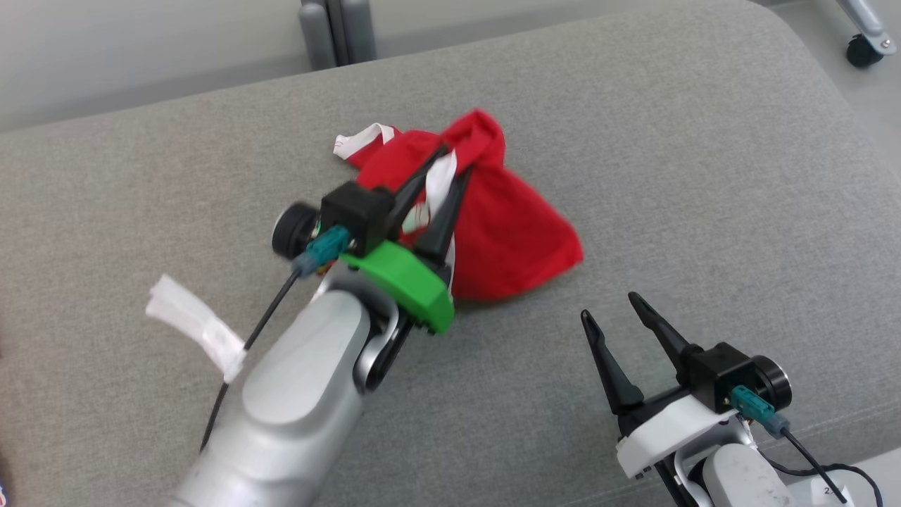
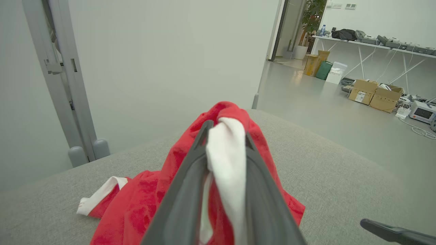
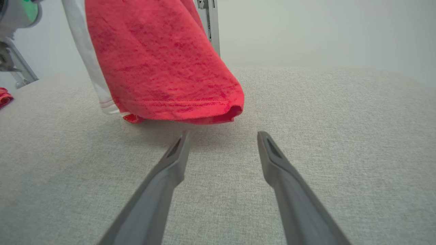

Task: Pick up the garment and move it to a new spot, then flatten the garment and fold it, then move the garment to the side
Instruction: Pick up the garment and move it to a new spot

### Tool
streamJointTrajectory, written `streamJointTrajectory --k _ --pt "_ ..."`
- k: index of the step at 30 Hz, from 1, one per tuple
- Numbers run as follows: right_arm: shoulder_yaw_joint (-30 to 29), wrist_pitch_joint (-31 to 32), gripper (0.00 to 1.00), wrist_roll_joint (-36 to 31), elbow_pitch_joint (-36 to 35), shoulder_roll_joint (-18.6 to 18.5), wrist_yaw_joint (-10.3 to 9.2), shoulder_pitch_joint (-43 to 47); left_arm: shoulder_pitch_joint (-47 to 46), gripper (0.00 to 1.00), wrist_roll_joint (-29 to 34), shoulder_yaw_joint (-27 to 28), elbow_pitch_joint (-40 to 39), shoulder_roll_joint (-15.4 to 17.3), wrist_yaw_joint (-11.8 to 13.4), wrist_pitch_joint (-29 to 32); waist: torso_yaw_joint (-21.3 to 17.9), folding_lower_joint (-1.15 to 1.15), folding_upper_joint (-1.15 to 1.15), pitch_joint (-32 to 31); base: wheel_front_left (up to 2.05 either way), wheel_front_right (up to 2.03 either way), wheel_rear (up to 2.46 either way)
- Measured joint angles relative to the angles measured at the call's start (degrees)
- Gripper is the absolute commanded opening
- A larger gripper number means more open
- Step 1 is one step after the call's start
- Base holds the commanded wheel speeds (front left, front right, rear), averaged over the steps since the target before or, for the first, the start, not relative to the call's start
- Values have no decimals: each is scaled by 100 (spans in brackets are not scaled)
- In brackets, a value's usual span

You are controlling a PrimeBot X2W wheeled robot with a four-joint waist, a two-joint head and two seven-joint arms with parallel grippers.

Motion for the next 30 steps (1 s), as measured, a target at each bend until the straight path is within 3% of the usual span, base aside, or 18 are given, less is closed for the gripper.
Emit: streamJointTrajectory --k 14,25,30 --pt "-314 0 100 -22 -43 8 0 373 2317 100 1037 1753 -261 185 11 -1 433 0 0 -504 0 0 0" --pt "-450 0 100 -1 -47 9 0 836 4157 100 1800 3363 -1354 94 94 -1 754 0 0 -1010 0 0 0" --pt "-493 0 100 -4 -45 9 0 909 4370 100 1902 3508 -1438 10 52 -1 864 0 0 -1058 0 0 0"
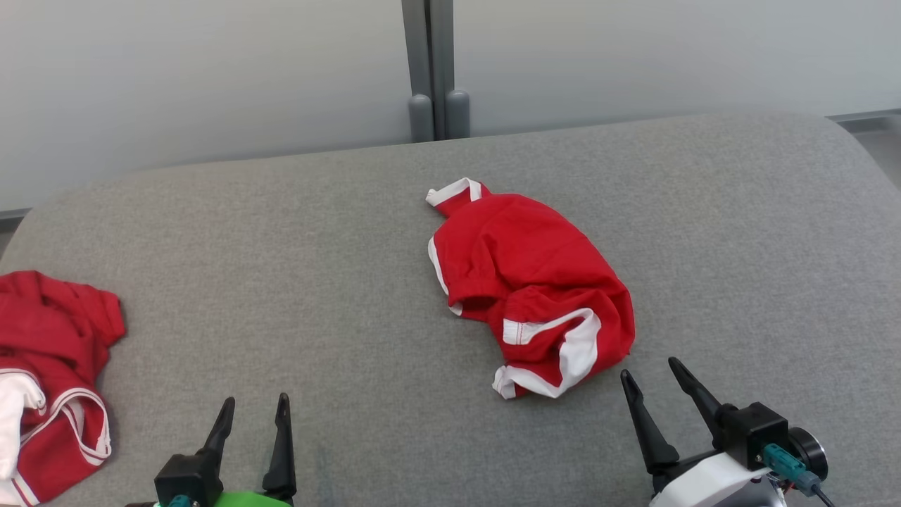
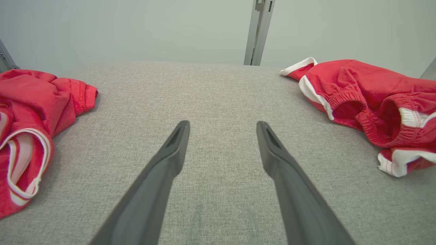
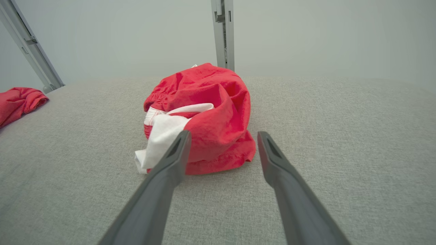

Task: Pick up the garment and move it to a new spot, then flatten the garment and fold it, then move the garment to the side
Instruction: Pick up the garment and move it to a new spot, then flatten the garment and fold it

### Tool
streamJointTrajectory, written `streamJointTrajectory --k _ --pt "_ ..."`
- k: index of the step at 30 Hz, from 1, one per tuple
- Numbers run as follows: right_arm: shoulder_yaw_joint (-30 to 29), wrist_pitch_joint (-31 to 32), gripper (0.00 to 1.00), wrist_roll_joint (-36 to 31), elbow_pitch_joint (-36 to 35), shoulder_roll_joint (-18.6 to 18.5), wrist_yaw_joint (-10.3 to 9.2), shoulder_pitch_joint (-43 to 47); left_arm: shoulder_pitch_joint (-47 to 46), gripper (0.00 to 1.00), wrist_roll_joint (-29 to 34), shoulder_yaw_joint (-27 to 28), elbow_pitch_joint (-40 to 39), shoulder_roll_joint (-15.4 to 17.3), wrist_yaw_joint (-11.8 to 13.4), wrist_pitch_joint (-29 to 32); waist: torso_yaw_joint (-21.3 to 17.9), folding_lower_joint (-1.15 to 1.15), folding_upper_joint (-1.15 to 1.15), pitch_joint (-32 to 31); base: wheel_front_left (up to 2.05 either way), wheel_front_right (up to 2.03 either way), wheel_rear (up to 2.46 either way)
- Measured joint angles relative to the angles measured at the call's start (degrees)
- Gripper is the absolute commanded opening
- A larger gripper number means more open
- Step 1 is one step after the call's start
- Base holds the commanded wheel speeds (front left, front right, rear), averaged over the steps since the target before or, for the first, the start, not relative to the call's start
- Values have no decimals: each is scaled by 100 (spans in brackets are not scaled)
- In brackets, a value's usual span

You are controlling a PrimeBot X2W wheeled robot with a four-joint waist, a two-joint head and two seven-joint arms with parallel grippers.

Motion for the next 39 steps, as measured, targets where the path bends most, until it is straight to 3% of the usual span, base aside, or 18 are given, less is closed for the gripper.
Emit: streamJointTrajectory --k 7,15,21,26,27,28,29,36,39 --pt "207 0 100 -16 -44 -1 0 -191 -145 100 -126 -186 49 -21 -38 0 99 0 0 88 0 0 0" --pt "920 0 100 -52 91 -66 0 -1365 -471 100 -308 -471 79 -25 -42 0 181 0 0 362 0 0 0" --pt "1007 156 100 -478 1583 -82 0 -2303 -611 100 -394 -565 151 -26 -47 0 316 0 0 554 0 0 0" --pt "1134 420 100 -622 2611 -78 0 -2548 -620 100 -446 -578 197 -27 -47 0 453 0 0 650 0 0 0" --pt "1168 394 82 -597 2729 -76 0 -2568 -620 100 -449 -573 202 -27 -47 0 477 0 0 669 0 0 0" --pt "1194 343 27 -563 2826 -70 0 -2585 -620 100 -460 -573 202 -26 -47 0 496 0 0 687 0 0 0" --pt "1224 300 0 -528 2888 -69 0 -2602 -620 100 -477 -572 201 -26 -47 1 508 0 0 700 0 0 0" --pt "1313 42 0 -87 2842 -108 0 -2864 -620 100 -492 -587 226 -26 -48 0 512 0 0 718 0 0 0" --pt "1031 20 0 226 2227 -131 1 -2980 -620 100 -524 -645 226 -27 -48 0 492 0 0 686 0 0 0"
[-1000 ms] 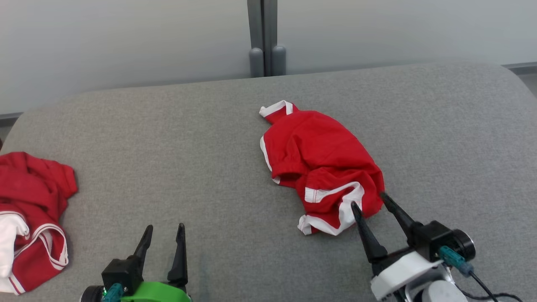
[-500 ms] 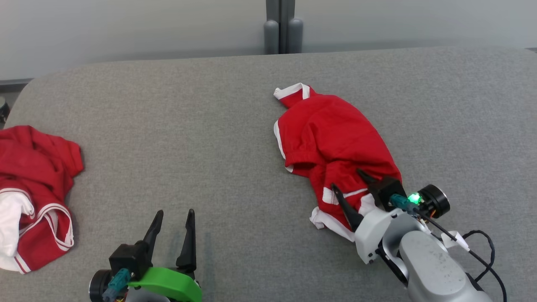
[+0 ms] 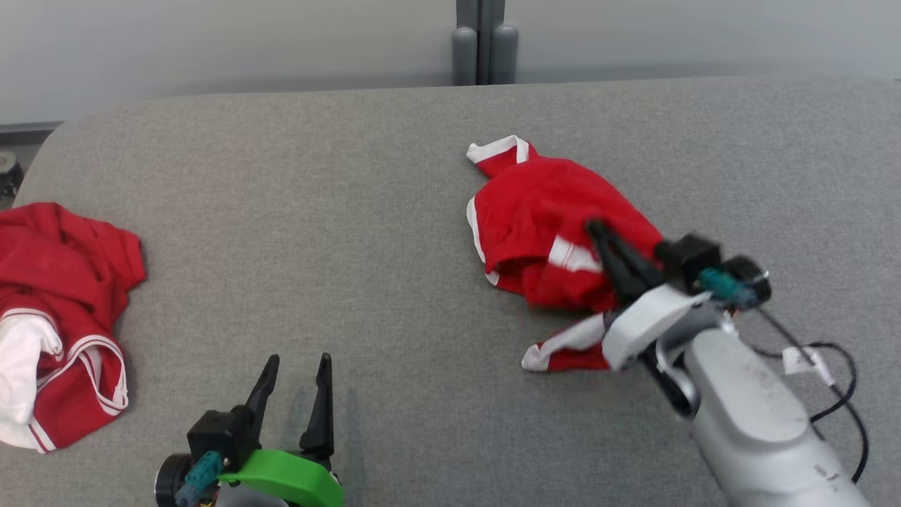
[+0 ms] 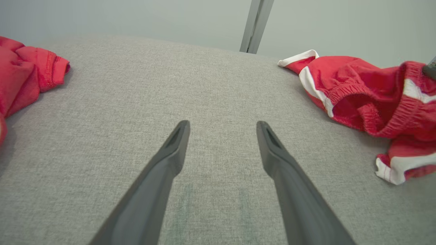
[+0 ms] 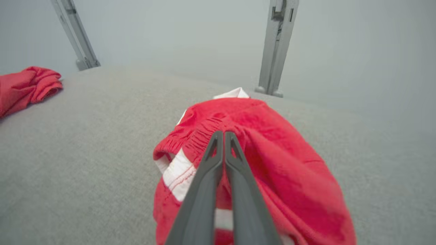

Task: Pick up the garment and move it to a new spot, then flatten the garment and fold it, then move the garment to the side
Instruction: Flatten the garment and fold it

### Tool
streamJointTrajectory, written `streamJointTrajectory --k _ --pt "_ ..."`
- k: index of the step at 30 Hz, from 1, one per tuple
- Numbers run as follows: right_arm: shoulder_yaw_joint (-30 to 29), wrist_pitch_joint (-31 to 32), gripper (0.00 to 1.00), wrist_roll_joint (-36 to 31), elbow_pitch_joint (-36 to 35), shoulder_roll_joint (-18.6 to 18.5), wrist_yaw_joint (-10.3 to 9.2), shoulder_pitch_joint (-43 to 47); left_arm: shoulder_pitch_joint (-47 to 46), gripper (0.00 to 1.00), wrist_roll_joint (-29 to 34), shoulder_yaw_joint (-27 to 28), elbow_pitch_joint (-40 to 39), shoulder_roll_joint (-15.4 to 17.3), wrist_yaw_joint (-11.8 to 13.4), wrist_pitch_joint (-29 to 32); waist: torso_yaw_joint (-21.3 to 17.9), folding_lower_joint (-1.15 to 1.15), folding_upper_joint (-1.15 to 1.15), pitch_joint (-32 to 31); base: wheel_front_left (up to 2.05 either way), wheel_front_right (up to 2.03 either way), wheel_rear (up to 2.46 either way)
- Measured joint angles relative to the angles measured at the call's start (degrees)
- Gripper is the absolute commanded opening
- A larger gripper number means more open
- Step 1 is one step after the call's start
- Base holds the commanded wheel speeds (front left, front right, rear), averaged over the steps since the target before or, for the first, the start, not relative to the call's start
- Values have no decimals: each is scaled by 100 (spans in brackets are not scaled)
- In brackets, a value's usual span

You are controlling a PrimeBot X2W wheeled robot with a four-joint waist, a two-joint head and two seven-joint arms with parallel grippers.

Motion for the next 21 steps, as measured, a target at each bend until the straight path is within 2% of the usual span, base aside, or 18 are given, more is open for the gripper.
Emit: streamJointTrajectory --k 3,6,11,13,15,21 --pt "-639 -5 0 241 -891 -151 0 -186 1 100 -15 -32 -1 1 0 0 -19 0 0 -47 0 0 0" --pt "-1244 -5 0 243 -1594 -558 -1 -430 0 100 -19 -68 1 -1 0 0 -29 0 0 -89 0 0 0" --pt "-1384 -9 0 167 -2005 -1021 -1 -1150 1 100 -19 -130 57 -1 0 0 23 0 0 -102 0 0 0" --pt "-1171 -15 0 166 -2025 -1073 -2 -1413 1 100 -19 -186 64 -1 0 0 68 0 0 -90 0 0 0" --pt "-627 -15 0 153 -1944 -1031 -2 -1624 0 100 -22 -265 86 -2 0 0 130 0 0 -71 0 0 0" --pt "1448 -14 0 452 -1183 -375 -1 -1670 -43 100 -81 -483 129 -2 0 0 359 0 0 8 0 0 0"
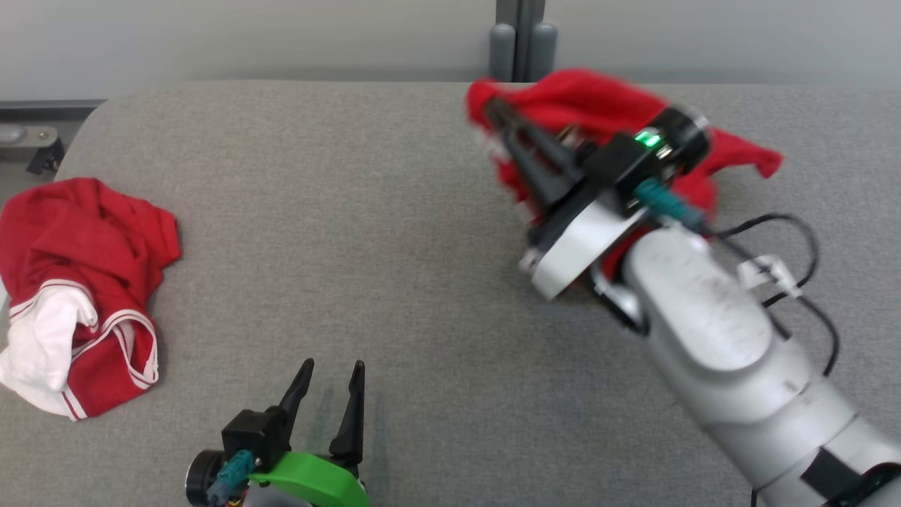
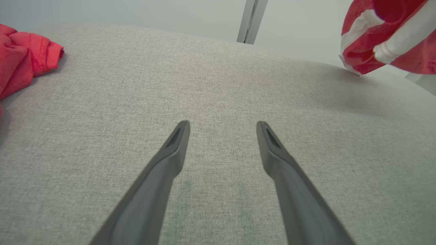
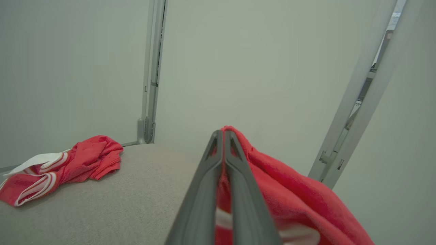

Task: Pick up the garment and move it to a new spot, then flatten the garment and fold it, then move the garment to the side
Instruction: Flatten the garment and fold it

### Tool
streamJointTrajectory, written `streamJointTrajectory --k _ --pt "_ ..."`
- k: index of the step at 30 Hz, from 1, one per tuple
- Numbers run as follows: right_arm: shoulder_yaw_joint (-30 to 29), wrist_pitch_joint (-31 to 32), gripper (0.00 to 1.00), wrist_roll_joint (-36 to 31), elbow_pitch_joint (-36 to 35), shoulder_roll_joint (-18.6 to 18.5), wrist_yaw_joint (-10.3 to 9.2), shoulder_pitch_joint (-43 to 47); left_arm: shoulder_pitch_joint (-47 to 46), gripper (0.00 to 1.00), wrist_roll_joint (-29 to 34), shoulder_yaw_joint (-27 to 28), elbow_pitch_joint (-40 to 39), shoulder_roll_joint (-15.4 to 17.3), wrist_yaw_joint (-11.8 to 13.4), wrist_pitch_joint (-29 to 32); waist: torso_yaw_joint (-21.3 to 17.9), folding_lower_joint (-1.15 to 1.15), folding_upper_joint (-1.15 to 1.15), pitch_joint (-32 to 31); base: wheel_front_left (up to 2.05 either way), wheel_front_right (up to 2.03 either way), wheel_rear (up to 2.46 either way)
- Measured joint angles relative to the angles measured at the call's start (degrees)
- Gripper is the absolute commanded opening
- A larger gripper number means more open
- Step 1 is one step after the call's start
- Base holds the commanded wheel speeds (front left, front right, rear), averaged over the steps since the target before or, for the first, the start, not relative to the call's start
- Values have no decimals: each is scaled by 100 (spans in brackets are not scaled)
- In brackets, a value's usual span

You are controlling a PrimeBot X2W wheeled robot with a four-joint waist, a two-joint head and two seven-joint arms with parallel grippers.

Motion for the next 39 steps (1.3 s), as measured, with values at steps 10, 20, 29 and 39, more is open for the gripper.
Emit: streamJointTrajectory --k 10,20,29,39 --pt "1447 1 100 767 937 495 1 800 -111 100 -78 -178 49 0 0 0 476 0 0 127 0 0 0" --pt "472 -1 100 536 491 105 0 1756 -19 100 11 79 -1 0 0 1 316 0 0 11 0 0 0" --pt "156 0 100 481 501 -221 0 2933 -17 100 19 37 -96 0 0 0 243 0 0 -39 0 0 0" --pt "213 0 100 450 -319 -178 0 3604 -30 100 19 87 -179 0 0 0 359 0 0 110 0 0 0"
